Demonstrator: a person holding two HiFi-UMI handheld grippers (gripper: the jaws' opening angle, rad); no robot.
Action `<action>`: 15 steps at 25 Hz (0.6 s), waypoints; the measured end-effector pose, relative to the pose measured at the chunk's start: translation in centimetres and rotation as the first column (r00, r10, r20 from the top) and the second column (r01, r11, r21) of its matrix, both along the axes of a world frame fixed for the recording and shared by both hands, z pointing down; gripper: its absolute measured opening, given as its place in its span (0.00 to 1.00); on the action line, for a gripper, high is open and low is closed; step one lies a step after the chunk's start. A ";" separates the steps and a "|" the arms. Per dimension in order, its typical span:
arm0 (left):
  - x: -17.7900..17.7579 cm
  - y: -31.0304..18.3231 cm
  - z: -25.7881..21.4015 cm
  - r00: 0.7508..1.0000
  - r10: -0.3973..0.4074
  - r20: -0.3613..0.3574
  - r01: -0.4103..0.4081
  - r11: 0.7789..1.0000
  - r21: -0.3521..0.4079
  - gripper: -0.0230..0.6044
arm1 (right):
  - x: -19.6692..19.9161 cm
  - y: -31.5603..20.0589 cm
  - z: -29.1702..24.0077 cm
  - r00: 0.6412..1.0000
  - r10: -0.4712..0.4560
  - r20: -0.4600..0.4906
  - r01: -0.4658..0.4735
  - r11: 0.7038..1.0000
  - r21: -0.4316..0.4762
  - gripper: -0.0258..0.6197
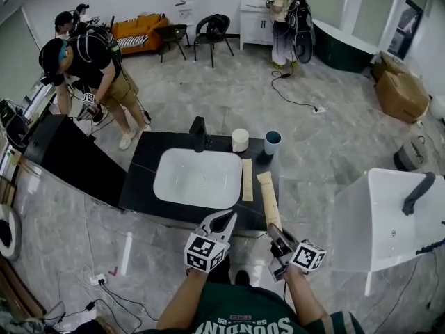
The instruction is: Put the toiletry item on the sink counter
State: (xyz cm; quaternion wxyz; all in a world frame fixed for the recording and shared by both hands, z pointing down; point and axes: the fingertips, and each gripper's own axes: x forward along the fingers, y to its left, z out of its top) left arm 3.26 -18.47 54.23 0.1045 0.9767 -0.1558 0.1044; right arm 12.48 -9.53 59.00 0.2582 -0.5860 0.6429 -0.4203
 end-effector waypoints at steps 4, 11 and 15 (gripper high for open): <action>2.5 -3.6 0.9 0.998 0.065 0.009 -0.065 0.998 -0.005 0.05 | 1.4 -3.2 0.5 0.999 0.047 0.011 -0.047 0.999 -0.017 0.15; 5.4 -10.1 1.0 0.986 0.166 0.013 -0.165 0.986 -0.016 0.05 | 3.5 -8.5 1.0 0.991 0.134 -0.019 -0.135 0.989 -0.059 0.15; 5.8 -12.7 1.4 0.977 0.212 0.024 -0.211 0.977 -0.022 0.05 | 3.2 -11.3 0.4 0.983 0.178 0.033 -0.177 0.984 -0.028 0.15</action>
